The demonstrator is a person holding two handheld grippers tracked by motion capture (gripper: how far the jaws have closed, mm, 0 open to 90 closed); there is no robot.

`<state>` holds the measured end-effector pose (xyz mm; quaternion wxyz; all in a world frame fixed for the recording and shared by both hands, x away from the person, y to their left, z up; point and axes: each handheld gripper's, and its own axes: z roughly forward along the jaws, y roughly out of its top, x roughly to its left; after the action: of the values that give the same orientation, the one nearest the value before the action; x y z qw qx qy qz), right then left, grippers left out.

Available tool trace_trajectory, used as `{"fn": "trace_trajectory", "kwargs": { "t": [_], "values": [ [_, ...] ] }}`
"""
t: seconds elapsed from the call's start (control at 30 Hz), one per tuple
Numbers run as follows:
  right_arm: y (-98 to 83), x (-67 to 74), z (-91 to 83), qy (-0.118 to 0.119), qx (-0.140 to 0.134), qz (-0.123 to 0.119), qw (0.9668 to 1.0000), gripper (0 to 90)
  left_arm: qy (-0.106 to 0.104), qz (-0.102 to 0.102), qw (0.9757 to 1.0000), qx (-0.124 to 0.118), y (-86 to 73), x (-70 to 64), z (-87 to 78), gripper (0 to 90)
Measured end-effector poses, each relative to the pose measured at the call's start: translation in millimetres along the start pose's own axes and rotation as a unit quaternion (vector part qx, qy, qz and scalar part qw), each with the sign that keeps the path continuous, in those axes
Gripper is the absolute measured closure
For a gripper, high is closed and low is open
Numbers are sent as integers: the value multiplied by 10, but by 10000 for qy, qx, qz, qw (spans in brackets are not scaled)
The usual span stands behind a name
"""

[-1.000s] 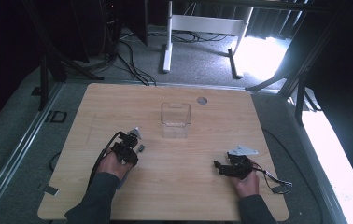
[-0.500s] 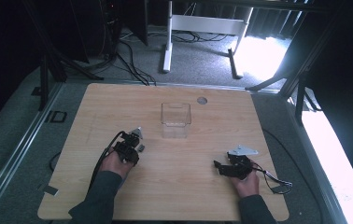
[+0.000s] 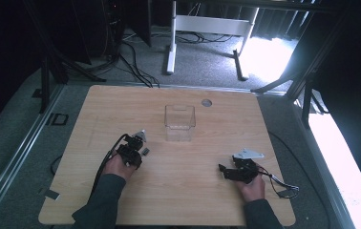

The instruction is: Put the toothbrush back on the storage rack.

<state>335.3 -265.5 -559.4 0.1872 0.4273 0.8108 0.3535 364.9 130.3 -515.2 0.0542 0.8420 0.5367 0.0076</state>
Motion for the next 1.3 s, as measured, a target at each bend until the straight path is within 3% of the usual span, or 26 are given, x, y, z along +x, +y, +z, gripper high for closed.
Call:
{"fn": "trace_trajectory", "kwargs": {
  "t": [0.47, 0.83, 1.03, 1.3],
  "values": [
    [0, 0, 0, 0, 0, 0, 10000, 262, 14, 115, 9999, 24, 7, -3, 12, 801],
    [0, 0, 0, 1, -1, 2, 10000, 262, 23, 66, 9993, -376, -47, 59, -174, 805],
    [0, 0, 0, 1, -1, 3, 10000, 262, 57, -18, 9977, -672, -83, 87, -264, 806],
    [0, 0, 0, 1, 0, 2, 10000, 262, 82, -97, 9960, -883, -119, 123, -341, 807]
  ]
}}
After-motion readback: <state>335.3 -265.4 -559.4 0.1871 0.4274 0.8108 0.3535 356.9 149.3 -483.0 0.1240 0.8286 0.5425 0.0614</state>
